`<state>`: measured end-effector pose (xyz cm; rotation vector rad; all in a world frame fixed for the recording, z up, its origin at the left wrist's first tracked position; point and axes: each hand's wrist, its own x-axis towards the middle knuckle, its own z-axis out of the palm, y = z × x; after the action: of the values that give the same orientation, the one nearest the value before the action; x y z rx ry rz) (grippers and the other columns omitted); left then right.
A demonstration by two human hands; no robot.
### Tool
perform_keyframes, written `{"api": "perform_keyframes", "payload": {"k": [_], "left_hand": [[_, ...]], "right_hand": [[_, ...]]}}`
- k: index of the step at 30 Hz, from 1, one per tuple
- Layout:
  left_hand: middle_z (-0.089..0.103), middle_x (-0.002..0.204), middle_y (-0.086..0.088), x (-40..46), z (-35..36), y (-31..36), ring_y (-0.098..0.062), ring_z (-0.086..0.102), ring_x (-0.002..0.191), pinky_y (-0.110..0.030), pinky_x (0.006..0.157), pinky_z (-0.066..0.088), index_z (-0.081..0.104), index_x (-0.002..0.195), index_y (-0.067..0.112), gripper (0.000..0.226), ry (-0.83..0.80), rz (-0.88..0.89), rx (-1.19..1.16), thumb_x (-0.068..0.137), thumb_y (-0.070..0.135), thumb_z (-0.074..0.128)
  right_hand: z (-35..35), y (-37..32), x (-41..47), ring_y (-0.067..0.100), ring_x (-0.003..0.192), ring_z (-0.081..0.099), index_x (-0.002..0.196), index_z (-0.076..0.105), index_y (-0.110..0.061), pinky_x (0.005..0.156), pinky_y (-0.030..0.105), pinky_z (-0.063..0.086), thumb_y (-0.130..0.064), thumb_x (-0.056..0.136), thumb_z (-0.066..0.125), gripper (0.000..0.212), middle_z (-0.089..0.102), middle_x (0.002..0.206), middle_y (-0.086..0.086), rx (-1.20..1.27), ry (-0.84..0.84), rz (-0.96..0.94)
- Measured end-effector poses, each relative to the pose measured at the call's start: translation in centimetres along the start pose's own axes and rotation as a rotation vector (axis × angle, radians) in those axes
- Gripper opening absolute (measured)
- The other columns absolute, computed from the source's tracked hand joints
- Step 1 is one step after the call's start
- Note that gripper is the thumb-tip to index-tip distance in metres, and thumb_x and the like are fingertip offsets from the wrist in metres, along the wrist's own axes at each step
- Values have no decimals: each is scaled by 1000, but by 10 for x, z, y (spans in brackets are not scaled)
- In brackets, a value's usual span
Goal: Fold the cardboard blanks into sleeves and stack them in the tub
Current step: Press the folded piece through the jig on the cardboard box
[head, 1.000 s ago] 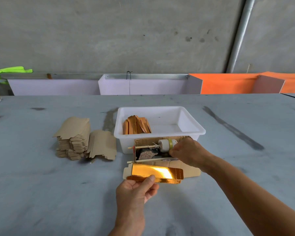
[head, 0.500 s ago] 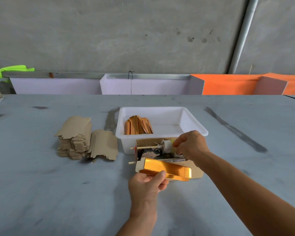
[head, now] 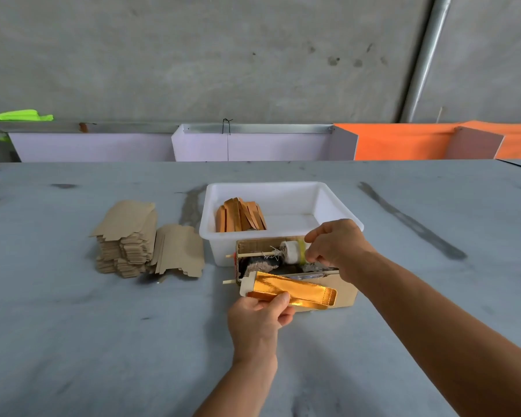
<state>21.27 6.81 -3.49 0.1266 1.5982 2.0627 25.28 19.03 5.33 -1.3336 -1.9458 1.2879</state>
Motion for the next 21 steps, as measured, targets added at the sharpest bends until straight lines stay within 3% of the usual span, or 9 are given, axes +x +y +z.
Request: {"api": "perform_keyframes", "payload": {"k": [4, 8, 13, 21], "left_hand": [[69, 57, -8, -2, 3, 1, -20, 67, 55, -23, 50, 55, 65, 70, 1, 11, 7, 3, -12, 78, -3, 71], [68, 55, -7, -3, 4, 1, -19, 67, 54, -23, 51, 56, 66, 69, 2, 12, 13, 6, -5, 78, -3, 71], [69, 59, -12, -2, 3, 0, -20, 67, 55, -22, 51, 56, 67, 70, -1, 9, 16, 0, 0, 77, -2, 72], [69, 59, -12, -1, 4, -1, -21, 67, 54, -21, 49, 54, 66, 69, -1, 10, 20, -2, -8, 76, -2, 73]], "right_hand": [[-3, 6, -7, 18, 61, 54, 64, 60, -11, 48, 22, 47, 21, 69, 62, 33, 57, 65, 3, 114, -30, 30], [-9, 17, -17, 20, 64, 52, 69, 60, -11, 53, 24, 44, 20, 66, 64, 31, 57, 70, 6, 245, -49, 39], [-15, 35, -33, 19, 54, 46, 65, 57, -10, 55, 27, 43, 18, 65, 70, 31, 53, 59, 7, 392, -18, 45], [-11, 51, -45, 12, 44, 53, 69, 58, -9, 38, 14, 41, 14, 68, 73, 27, 57, 64, 6, 527, -9, 76]]}}
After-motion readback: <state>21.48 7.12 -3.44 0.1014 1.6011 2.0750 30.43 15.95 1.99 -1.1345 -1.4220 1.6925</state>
